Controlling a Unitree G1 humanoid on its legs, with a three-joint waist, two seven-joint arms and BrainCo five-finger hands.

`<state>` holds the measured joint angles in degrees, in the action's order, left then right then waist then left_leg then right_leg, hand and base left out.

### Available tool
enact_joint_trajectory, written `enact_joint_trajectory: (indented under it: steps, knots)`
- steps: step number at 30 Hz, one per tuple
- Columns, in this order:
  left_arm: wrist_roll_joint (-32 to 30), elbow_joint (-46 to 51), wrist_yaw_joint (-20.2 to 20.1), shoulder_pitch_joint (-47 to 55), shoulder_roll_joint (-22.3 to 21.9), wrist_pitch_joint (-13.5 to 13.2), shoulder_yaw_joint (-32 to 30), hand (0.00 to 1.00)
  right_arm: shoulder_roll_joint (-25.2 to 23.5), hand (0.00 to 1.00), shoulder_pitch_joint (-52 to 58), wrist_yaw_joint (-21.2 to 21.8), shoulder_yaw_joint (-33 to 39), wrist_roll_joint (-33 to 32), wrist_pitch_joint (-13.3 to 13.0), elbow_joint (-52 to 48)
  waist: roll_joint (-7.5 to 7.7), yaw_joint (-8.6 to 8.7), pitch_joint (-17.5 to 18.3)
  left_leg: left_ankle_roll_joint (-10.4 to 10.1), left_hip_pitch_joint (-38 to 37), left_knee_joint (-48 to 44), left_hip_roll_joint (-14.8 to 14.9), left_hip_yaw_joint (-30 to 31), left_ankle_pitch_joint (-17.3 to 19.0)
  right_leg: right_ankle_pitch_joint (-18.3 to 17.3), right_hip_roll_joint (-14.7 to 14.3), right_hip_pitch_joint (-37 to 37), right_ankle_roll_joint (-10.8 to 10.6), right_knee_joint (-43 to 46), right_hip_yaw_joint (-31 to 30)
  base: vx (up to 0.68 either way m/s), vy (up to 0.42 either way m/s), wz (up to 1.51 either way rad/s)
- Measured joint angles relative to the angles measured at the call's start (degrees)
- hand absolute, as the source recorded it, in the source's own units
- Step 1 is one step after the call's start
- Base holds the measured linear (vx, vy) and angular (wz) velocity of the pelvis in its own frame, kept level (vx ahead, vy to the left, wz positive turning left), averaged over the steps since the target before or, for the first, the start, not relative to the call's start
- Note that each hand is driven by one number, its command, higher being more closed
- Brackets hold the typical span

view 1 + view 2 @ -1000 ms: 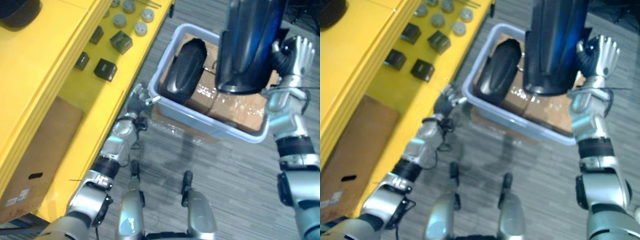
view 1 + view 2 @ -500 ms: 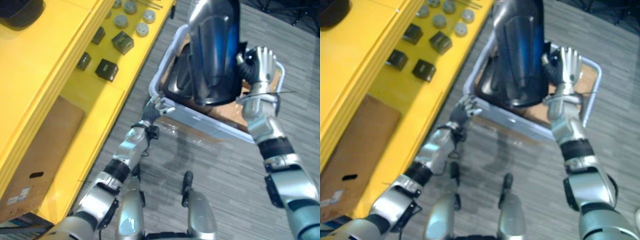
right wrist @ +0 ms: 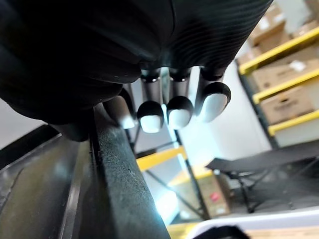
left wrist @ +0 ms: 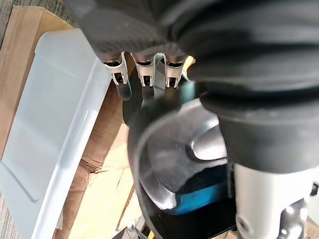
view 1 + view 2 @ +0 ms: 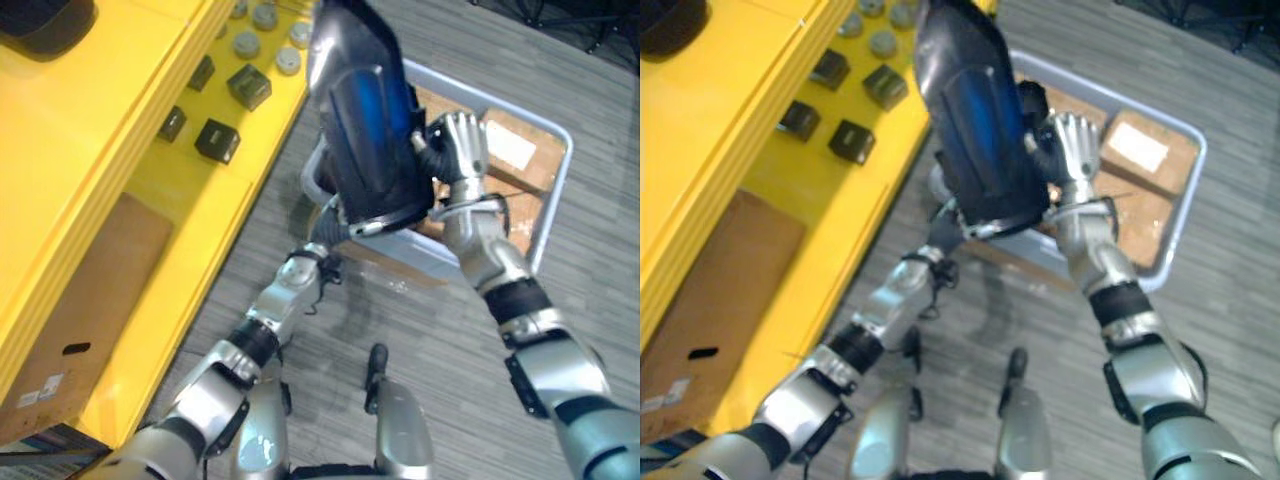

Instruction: Walk over and take plastic housings, then place them on the shelf

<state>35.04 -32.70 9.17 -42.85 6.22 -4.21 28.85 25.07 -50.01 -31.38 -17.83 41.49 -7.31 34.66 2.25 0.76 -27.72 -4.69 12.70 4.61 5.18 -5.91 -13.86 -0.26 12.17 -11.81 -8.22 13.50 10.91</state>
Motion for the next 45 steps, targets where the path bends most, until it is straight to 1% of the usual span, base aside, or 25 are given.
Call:
enact_joint_trajectory:
  steps: [1, 5, 8, 9, 10, 11, 12, 13, 15, 17, 19, 20, 24, 30, 34, 35, 39, 41, 42, 43, 44, 45]
  knots:
    - [0.01, -0.31, 0.66, 0.01, 0.0, -0.46, -0.01, 0.0, -0.19, 1.0, 0.31, 0.0, -0.22, 0.46, -0.96, 0.0, 0.0, -0.02, 0.0, 0.0, -0.02, 0.0, 0.0, -0.04, 0.0, -0.01, 0.0, 0.0, 0.0, 0.03, -0.01, 0.0, 0.0, 0.0]
    - [0.22, -1.71, 1.69, 0.0, 0.0, -1.53, -0.7, 0.0, -0.8, 1.0, 1.34, -0.29, -0.31, 2.34, -2.83, 0.0, 0.0, -0.06, 0.0, 0.0, -0.08, 0.01, 0.0, -0.16, 0.02, -0.02, 0.02, 0.0, -0.01, 0.04, 0.0, 0.0, 0.0, 0.0]
    - [1.36, -2.43, 1.99, 0.01, 0.02, -3.15, -1.27, 0.0, -1.29, 1.0, 2.19, -0.39, -0.34, 2.61, -3.11, 0.0, 0.0, -0.12, 0.0, 0.0, -0.08, 0.01, 0.01, -0.18, 0.01, -0.02, 0.04, -0.01, -0.01, 0.04, 0.01, 0.0, 0.0, 0.0]
    - [3.19, -2.43, 1.96, 0.0, 0.01, -3.82, -1.52, 0.0, -1.36, 1.0, 2.52, -0.39, -0.35, 2.65, -3.11, 0.0, 0.0, -0.18, 0.0, 0.0, -0.08, 0.0, 0.01, -0.18, 0.01, -0.02, 0.05, -0.01, -0.01, 0.04, 0.02, 0.0, 0.0, 0.0]
    - [3.74, -2.43, 1.96, 0.0, 0.01, -4.23, -1.68, 0.0, -1.47, 1.0, 2.62, -0.39, -0.35, 2.69, -3.11, 0.0, 0.0, -0.18, 0.0, 0.0, -0.09, 0.0, 0.01, -0.19, 0.01, -0.02, 0.05, -0.01, 0.0, 0.04, 0.02, 0.0, 0.0, 0.0]
    - [5.39, -2.44, 1.99, 0.0, -0.01, -5.43, -1.9, 0.0, -1.77, 1.0, 2.74, -0.38, -0.38, 2.7, -3.11, 0.0, 0.0, -0.18, 0.0, 0.0, -0.09, 0.0, 0.02, -0.2, 0.01, -0.02, 0.04, -0.01, 0.0, 0.04, 0.02, 0.0, 0.0, 0.0]
    - [5.63, -2.44, 1.99, 0.0, -0.05, -6.08, -2.48, 1.0, -2.02, 1.0, 2.88, -0.39, -0.35, 2.69, -3.1, 0.0, 0.0, -0.2, 0.0, 0.0, -0.09, 0.0, 0.05, -0.2, 0.01, -0.02, 0.05, -0.01, 0.0, 0.04, 0.02, 0.0, 0.0, 0.0]
    - [5.65, -2.44, 2.03, 0.0, -0.08, -6.53, -2.92, 1.0, -2.12, 1.0, 2.95, -0.38, -0.35, 2.7, -3.1, 0.0, 0.0, -0.2, 0.0, 0.0, -0.09, 0.0, 0.06, -0.2, 0.01, -0.02, 0.04, -0.01, 0.0, 0.04, 0.02, 0.0, 0.0, 0.0]
    - [5.81, -2.43, 2.14, -0.05, -0.13, -8.99, -4.21, 1.0, -2.55, 1.0, 3.84, -0.39, -0.38, 2.71, -3.1, -0.01, 0.0, -0.38, 0.0, 0.0, -0.13, 0.0, 0.09, -0.22, 0.02, -0.02, 0.04, 0.0, 0.0, 0.05, 0.02, 0.0, 0.0, 0.0]
    - [7.75, -2.42, 1.97, -0.05, -0.39, -10.52, -5.19, 1.0, -2.76, 1.0, 4.86, -0.39, -0.46, 2.75, -3.1, 0.0, 0.0, -0.59, 0.0, 0.01, -0.12, 0.01, 0.1, -0.22, 0.02, -0.02, 0.04, 0.0, 0.0, 0.05, 0.03, 0.0, 0.0, 0.0]
    - [8.63, -2.42, 1.59, -0.11, -0.46, -11.07, -6.17, 1.0, -3.08, 1.0, 5.49, -0.39, -0.93, 2.73, -3.09, 0.0, 0.0, -0.68, 0.0, 0.01, -0.13, 0.01, 0.1, -0.23, 0.02, -0.02, 0.03, 0.01, 0.0, 0.05, 0.03, 0.0, 0.0, 0.0]
    - [10.16, -2.42, 0.92, -0.11, -0.45, -11.54, -6.47, 1.0, -3.1, 1.0, 5.72, -0.41, -1.35, 2.71, -3.09, 0.0, 0.0, -0.71, 0.0, 0.01, -0.13, 0.01, 0.1, -0.23, 0.02, -0.01, 0.03, 0.01, 0.0, 0.05, 0.04, 0.0, 0.0, 0.0]
    - [12.36, -2.5, 0.27, -0.12, -0.34, -11.63, -8.13, 1.0, -3.77, 1.0, 6.07, -2.35, -2.06, 2.64, -3.71, -0.37, 0.0, -0.71, 0.0, 0.01, -0.26, 0.01, 0.19, -0.32, 0.02, -0.01, 0.06, 0.07, 0.01, 0.04, 0.0, 0.0, 0.0, 0.0]
    - [12.38, -2.51, 0.28, -0.14, -0.28, -11.6, -8.44, 1.0, -4.19, 1.0, 6.14, -4.14, -2.55, 2.1, -4.09, -0.53, 0.0, -0.67, 0.0, 0.22, -0.62, 0.0, 0.14, -0.31, 0.18, -0.01, 0.14, 0.55, 0.0, -0.1, 0.03, 0.0, 0.0, 0.0]
    - [12.1, -2.5, 0.34, -1.45, -0.25, -10.95, -8.33, 1.0, -4.09, 1.0, 6.41, -5.13, -2.42, 2.0, -3.95, -1.71, 0.0, -0.6, 0.0, 0.32, -0.66, -0.01, 0.11, -0.39, 0.25, -0.01, 0.2, 0.69, 0.0, -0.16, 0.03, 0.0, 0.0, 0.0]
    - [12.11, -2.48, 0.34, -1.98, -0.24, -10.64, -8.27, 1.0, -3.87, 0.0, 6.41, -5.26, -2.39, 1.96, -3.75, -2.4, 0.0, -0.56, 0.0, 0.32, -0.67, -0.01, 0.05, -0.41, 0.25, -0.02, 0.26, 0.7, 0.0, -0.16, 0.02, 0.0, 0.0, 0.0]
    - [12.12, -2.14, 0.41, -2.69, -0.03, -10.11, -7.56, 1.0, -3.58, 0.0, 6.42, -6.24, -2.41, 1.45, -3.86, -3.79, 0.0, -0.14, 0.0, 0.11, -0.67, -0.03, 0.0, -0.47, 0.1, -0.02, 0.3, 0.69, -0.01, -0.2, -0.04, 0.0, 0.0, 0.0]
    - [11.71, -1.5, 1.17, -2.69, -0.01, -10.12, -6.9, 1.0, -3.38, 0.0, 6.5, -6.13, -2.48, -1.07, -4.33, -4.8, 0.0, -0.01, 0.0, 0.11, -0.69, -0.03, 0.01, -0.51, 0.1, -0.03, 0.29, 0.69, -0.02, -0.22, -0.07, 0.0, 0.0, 0.0]
    - [11.06, -0.82, 2.19, -2.69, 0.08, -10.17, -5.77, 1.0, -3.14, 0.0, 6.5, -5.2, -2.4, -5.44, -4.97, -5.4, 0.0, -0.02, 0.0, 0.11, -0.76, -0.03, 0.0, -0.54, 0.1, -0.03, 0.29, 0.73, -0.02, -0.21, -0.11, 0.0, 0.0, 0.0]
    - [9.61, 0.09, 3.97, -2.69, 0.06, -10.13, -4.98, 1.0, -2.97, 0.0, 6.53, -2.42, -2.29, -12.16, -5.73, -5.95, 0.0, -0.03, 0.0, 0.11, -0.87, -0.03, 0.0, -0.55, 0.11, -0.04, 0.29, 0.84, -0.04, -0.21, -0.11, 0.0, 0.0, 0.0]
    - [8.69, 0.57, 4.68, -2.7, 0.07, -10.11, -4.89, 1.0, -3.0, 0.0, 6.65, -0.35, -2.18, -16.71, -6.02, -6.59, 0.0, -0.02, 0.0, 0.11, -0.94, -0.03, 0.01, -0.59, 0.11, -0.05, 0.29, 0.87, -0.04, -0.21, -0.14, 0.0, 0.0, 0.0]
    - [7.2, 1.56, 5.85, -2.69, 0.08, -10.03, -4.87, 1.0, -3.42, 0.0, 7.32, 3.05, -1.7, -24.31, -6.54, -8.33, 0.0, -0.03, 0.0, 0.11, -1.24, -0.03, 0.01, -0.71, 0.13, -0.07, 0.29, 1.06, -0.05, -0.21, -0.25, 0.01, -0.019, -0.04]
